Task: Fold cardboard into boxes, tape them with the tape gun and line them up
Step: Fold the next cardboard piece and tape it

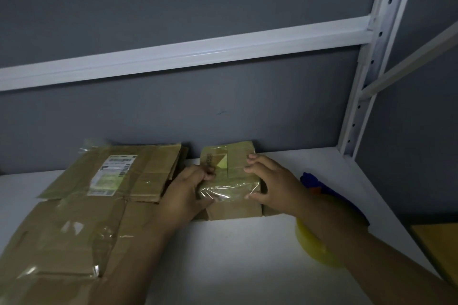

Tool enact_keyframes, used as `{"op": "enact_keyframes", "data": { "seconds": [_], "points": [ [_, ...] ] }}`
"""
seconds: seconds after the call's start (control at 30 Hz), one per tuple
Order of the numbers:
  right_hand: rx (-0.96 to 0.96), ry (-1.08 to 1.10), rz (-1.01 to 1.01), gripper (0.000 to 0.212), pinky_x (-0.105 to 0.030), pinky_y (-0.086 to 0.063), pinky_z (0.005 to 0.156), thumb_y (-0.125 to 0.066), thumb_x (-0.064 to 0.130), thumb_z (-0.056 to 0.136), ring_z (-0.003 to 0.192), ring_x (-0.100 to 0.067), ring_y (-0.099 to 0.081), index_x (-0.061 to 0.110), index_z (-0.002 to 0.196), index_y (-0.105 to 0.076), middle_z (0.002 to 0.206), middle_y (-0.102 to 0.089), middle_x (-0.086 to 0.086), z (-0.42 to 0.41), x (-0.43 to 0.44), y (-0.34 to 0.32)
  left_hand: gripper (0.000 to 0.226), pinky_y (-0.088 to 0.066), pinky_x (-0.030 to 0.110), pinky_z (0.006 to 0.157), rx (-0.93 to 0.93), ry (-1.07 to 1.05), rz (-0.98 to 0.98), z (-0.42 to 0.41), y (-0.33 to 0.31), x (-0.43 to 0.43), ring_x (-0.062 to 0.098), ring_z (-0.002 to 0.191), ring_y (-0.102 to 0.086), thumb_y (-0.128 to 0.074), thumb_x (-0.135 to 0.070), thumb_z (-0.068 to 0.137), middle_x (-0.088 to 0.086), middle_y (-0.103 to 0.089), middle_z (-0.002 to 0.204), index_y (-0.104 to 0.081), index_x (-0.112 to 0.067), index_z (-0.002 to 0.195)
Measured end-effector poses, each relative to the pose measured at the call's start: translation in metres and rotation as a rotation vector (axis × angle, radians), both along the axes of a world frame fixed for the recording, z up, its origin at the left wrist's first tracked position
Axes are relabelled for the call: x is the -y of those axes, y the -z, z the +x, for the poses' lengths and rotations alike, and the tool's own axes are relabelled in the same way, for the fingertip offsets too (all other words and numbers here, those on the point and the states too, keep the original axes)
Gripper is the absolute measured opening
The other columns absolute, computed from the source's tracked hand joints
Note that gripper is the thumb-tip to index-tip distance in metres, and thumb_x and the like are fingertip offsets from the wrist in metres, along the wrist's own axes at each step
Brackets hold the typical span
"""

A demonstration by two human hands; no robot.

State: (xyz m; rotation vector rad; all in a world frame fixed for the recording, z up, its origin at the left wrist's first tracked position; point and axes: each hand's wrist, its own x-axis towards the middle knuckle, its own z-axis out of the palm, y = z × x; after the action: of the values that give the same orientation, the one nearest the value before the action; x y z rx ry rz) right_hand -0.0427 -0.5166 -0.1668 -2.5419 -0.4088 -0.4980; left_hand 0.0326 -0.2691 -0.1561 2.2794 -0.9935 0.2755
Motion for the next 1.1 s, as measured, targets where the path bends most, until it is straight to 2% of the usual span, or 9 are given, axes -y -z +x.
{"op": "enact_keyframes", "data": {
  "seconds": [0.13, 0.23, 0.43, 0.57, 0.63, 0.73, 0.87, 0.97, 1.1],
  "points": [
    [-0.237, -0.051, 0.063, 0.06, -0.025, -0.037, 0.104, -0.062, 0.058, 0.078, 0.13, 0.007, -0.029, 0.032, 0.13, -0.048, 0.139, -0.027, 0.025, -0.006, 0.008, -0.018, 0.069, -0.042, 0.023, 0.099, -0.095, 0.03, -0.026, -0.004, -0.005, -0.002, 0.004, 0.117, -0.052, -0.074, -0.06, 0.056, -0.012, -0.057, 0.121, -0.065, -0.014, 0.107],
    [-0.117, 0.055, 0.1, 0.043, -0.034, -0.047, 0.089, -0.044, 0.062, 0.084, 0.107, -0.002, -0.043, 0.024, 0.1, -0.056, 0.116, -0.041, 0.017, 0.003, -0.006, -0.024, 0.045, -0.046, 0.024, 0.086, -0.038, -0.042, -0.092, -0.006, -0.007, 0.009, 0.007, 0.102, -0.054, -0.058, -0.058, 0.072, -0.014, -0.058, 0.103, -0.063, -0.018, 0.091],
    [0.075, 0.282, -0.015, 0.056, -0.038, -0.051, 0.069, -0.044, 0.068, 0.075, 0.099, -0.02, -0.048, 0.016, 0.093, -0.055, 0.106, -0.049, -0.001, 0.012, -0.037, -0.001, 0.075, -0.033, 0.007, 0.073, 0.061, -0.137, -0.101, -0.01, 0.001, 0.022, 0.0, 0.087, -0.042, -0.056, -0.084, 0.058, -0.017, -0.05, 0.09, -0.06, -0.015, 0.085],
    [0.09, 0.111, -0.056, 0.038, -0.041, -0.047, 0.098, -0.066, 0.034, 0.085, 0.128, -0.023, -0.044, 0.012, 0.116, -0.062, 0.133, -0.053, -0.007, 0.001, -0.023, 0.009, 0.06, -0.035, 0.005, 0.089, -0.029, -0.034, -0.099, -0.006, -0.001, 0.009, 0.002, 0.102, -0.051, -0.064, -0.062, 0.064, -0.026, -0.053, 0.104, -0.069, -0.012, 0.098],
    [-0.004, -0.002, 0.036, 0.041, -0.021, -0.025, 0.113, -0.06, 0.019, 0.092, 0.138, -0.007, -0.026, 0.015, 0.132, -0.055, 0.144, -0.039, 0.006, -0.001, -0.01, 0.004, 0.057, -0.041, 0.019, 0.102, -0.132, 0.065, -0.109, -0.001, -0.003, -0.002, 0.005, 0.12, -0.051, -0.065, -0.055, 0.07, -0.019, -0.058, 0.118, -0.07, -0.014, 0.11],
    [-0.072, -0.042, 0.075, 0.043, -0.006, -0.015, 0.108, -0.055, 0.016, 0.096, 0.135, 0.008, -0.016, 0.024, 0.137, -0.049, 0.143, -0.03, 0.019, -0.004, 0.001, -0.005, 0.052, -0.034, 0.018, 0.11, -0.213, 0.125, -0.134, 0.004, -0.002, -0.011, 0.003, 0.131, -0.043, -0.068, -0.045, 0.074, -0.015, -0.055, 0.129, -0.065, -0.018, 0.119],
    [0.033, 0.128, -0.07, 0.04, -0.028, -0.041, 0.095, -0.066, 0.045, 0.083, 0.12, -0.011, -0.04, 0.021, 0.115, -0.058, 0.127, -0.049, 0.007, -0.004, -0.025, -0.011, 0.047, -0.035, 0.015, 0.107, -0.204, 0.043, -0.239, -0.003, 0.005, -0.002, -0.008, 0.126, -0.045, -0.077, -0.038, 0.068, -0.023, -0.058, 0.122, -0.066, -0.027, 0.112],
    [0.026, 0.084, -0.075, 0.033, -0.035, -0.046, 0.088, -0.064, 0.038, 0.083, 0.112, -0.024, -0.049, 0.012, 0.104, -0.064, 0.116, -0.057, -0.002, 0.003, -0.027, -0.011, 0.05, -0.035, 0.013, 0.105, -0.181, -0.001, -0.272, -0.009, 0.006, 0.002, -0.01, 0.122, -0.047, -0.066, -0.05, 0.073, -0.018, -0.062, 0.12, -0.07, -0.02, 0.112],
    [-0.148, -0.077, 0.094, 0.031, -0.006, -0.02, 0.104, -0.058, 0.017, 0.094, 0.133, -0.006, -0.035, 0.016, 0.124, -0.063, 0.136, -0.044, 0.011, -0.007, 0.005, -0.019, 0.06, -0.037, 0.013, 0.101, -0.009, 0.102, -0.112, -0.019, -0.008, -0.006, -0.006, 0.116, -0.052, -0.054, -0.067, 0.082, -0.013, -0.065, 0.118, -0.072, -0.018, 0.112]
  ]
}}
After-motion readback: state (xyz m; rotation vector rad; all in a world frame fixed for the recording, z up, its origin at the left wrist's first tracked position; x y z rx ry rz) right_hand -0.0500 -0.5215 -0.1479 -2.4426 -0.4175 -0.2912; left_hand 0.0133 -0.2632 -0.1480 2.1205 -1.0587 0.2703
